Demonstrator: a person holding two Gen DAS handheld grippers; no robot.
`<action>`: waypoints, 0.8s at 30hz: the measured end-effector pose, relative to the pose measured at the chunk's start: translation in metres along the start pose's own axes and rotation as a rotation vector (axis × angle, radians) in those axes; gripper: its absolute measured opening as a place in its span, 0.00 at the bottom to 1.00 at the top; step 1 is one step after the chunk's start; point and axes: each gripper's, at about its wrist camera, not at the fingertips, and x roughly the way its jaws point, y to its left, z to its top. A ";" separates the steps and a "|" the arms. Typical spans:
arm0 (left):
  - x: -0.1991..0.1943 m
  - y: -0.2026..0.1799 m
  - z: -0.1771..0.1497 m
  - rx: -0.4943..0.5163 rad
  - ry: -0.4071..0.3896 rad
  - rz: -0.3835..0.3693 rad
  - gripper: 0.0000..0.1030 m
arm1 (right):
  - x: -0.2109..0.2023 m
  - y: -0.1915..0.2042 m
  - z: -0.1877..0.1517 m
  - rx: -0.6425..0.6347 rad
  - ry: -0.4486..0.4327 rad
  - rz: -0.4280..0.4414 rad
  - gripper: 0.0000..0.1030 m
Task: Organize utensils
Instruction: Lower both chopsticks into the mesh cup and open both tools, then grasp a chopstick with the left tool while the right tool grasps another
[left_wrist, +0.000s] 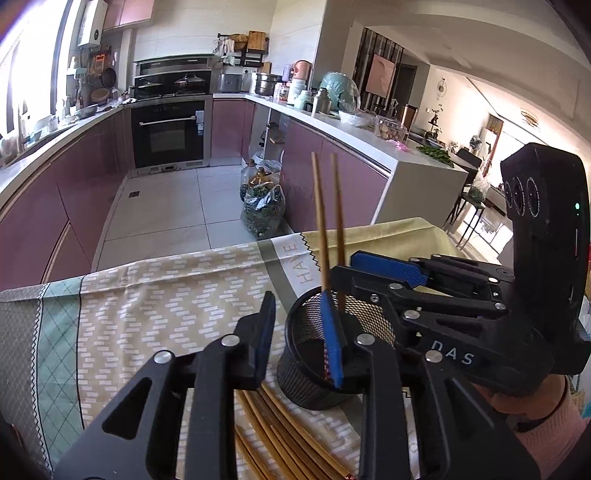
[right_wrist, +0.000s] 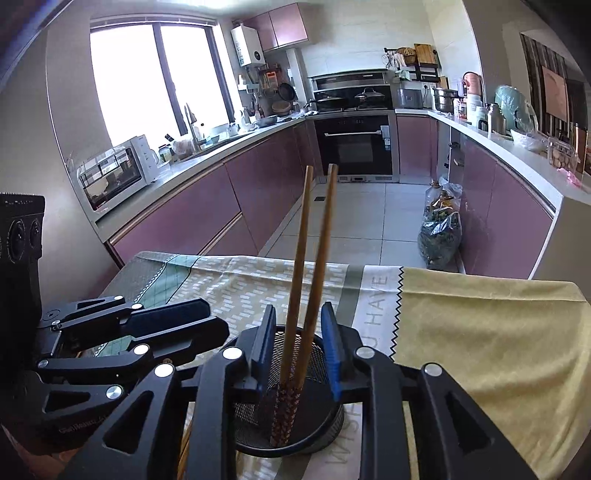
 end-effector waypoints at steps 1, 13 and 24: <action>-0.005 0.001 -0.002 -0.003 -0.016 0.009 0.30 | -0.004 0.000 -0.001 -0.001 -0.012 -0.005 0.27; -0.068 0.023 -0.054 0.000 -0.094 0.087 0.48 | -0.065 0.027 -0.043 -0.097 -0.071 0.115 0.39; -0.042 0.036 -0.133 -0.021 0.097 0.105 0.48 | -0.020 0.035 -0.110 -0.068 0.165 0.121 0.38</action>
